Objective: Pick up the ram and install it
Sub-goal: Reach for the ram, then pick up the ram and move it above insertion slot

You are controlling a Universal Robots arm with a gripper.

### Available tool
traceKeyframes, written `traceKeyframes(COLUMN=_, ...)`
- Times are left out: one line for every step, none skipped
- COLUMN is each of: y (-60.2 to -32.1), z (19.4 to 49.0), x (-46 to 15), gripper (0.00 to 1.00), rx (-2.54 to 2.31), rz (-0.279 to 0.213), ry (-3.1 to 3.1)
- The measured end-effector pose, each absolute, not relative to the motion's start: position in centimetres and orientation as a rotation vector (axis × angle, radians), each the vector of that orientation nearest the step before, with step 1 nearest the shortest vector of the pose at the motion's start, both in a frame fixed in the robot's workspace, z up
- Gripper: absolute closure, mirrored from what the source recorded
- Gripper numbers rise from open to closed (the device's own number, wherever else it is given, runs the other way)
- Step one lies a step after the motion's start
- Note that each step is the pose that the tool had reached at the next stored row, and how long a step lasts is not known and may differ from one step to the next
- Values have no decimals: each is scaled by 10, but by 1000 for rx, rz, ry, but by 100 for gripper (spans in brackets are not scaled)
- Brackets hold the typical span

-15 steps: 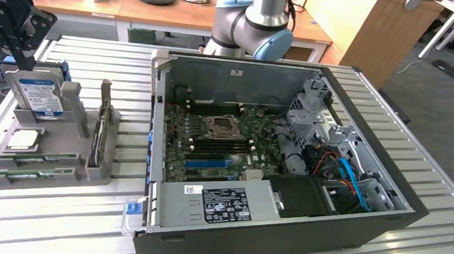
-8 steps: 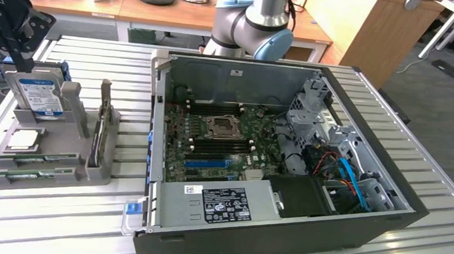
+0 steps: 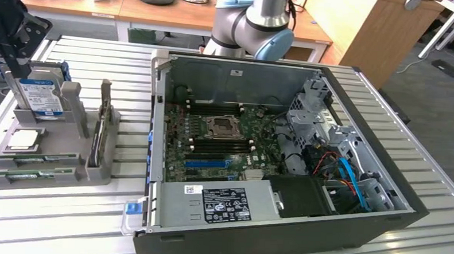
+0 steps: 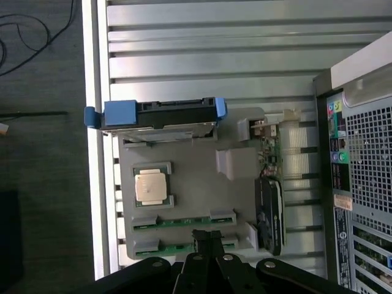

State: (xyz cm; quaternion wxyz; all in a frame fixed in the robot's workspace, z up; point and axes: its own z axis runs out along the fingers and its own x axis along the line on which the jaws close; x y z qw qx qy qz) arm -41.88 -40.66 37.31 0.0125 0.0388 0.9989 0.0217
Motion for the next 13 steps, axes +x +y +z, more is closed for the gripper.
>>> traceKeyframes(y=-408, z=373, x=-419, gripper=89, rx=121, rz=67, ry=3114)
traceKeyframes(y=-409, z=373, x=-419, gripper=89, rx=121, rz=67, ry=3114)
traceKeyframes(y=-411, z=373, x=-419, gripper=89, rx=121, rz=67, ry=3114)
traceKeyframes(y=-412, z=373, x=-419, gripper=89, rx=121, rz=67, ry=3114)
traceKeyframes(y=-413, z=373, x=-419, gripper=89, rx=121, rz=67, ry=3114)
traceKeyframes(y=-415, z=373, x=-419, gripper=89, rx=121, rz=67, ry=3114)
traceKeyframes(y=-416, z=373, x=-419, gripper=89, rx=121, rz=67, ry=3114)
traceKeyframes(y=-417, z=373, x=-419, gripper=89, rx=121, rz=67, ry=3114)
traceKeyframes(y=-417, z=373, x=-419, gripper=89, rx=121, rz=67, ry=3114)
traceKeyframes(y=-417, z=373, x=-419, gripper=89, rx=121, rz=67, ry=3114)
traceKeyframes(y=-417, z=373, x=-419, gripper=89, rx=121, rz=67, ry=3114)
traceKeyframes(y=-417, z=373, x=-419, gripper=89, rx=121, rz=67, ry=3114)
traceKeyframes(y=-417, z=373, x=-419, gripper=89, rx=121, rz=67, ry=3114)
